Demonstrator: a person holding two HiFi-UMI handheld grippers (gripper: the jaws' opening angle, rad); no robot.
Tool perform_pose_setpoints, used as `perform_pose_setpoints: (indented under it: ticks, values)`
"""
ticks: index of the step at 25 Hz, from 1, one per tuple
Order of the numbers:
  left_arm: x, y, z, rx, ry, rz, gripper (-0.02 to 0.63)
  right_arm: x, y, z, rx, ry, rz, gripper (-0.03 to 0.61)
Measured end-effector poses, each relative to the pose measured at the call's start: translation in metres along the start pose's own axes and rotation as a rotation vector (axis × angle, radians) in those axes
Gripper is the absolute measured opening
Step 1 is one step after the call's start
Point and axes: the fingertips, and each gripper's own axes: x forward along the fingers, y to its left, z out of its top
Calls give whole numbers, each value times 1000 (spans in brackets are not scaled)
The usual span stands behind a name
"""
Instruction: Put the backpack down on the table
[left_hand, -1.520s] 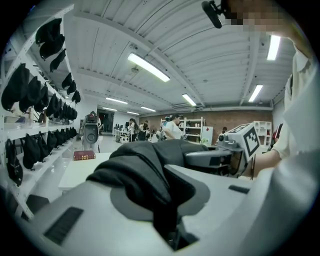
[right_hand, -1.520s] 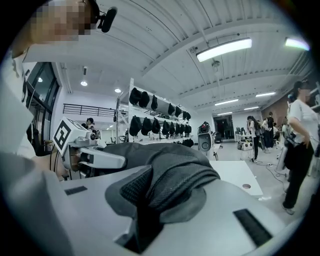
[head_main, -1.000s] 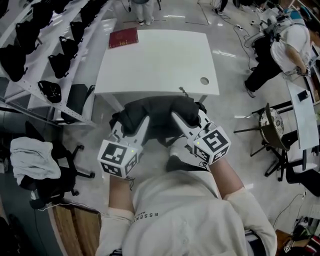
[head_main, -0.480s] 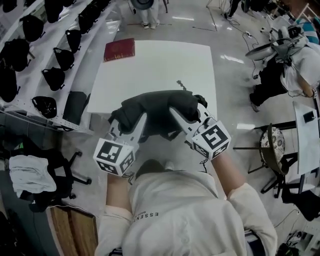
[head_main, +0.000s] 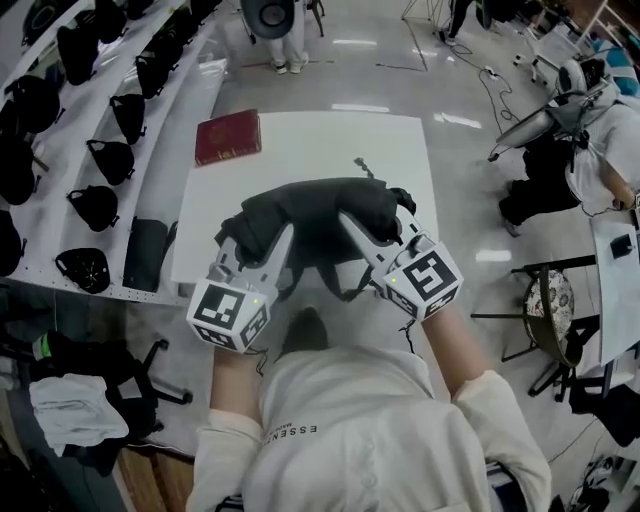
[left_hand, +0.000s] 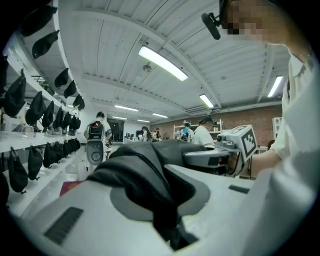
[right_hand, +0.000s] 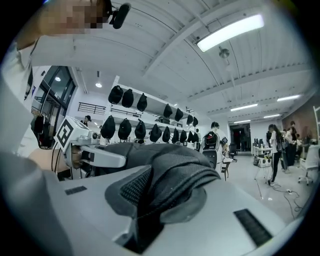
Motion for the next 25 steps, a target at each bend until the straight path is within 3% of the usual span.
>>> perform_pose_setpoints:
  ticks: [14, 25]
  values:
    - [120, 115, 27, 48, -13, -120, 64, 111, -115, 8, 4, 5, -104, 81]
    - [198, 187, 22, 31, -56, -176, 64, 181, -186, -7, -25, 13, -157, 86]
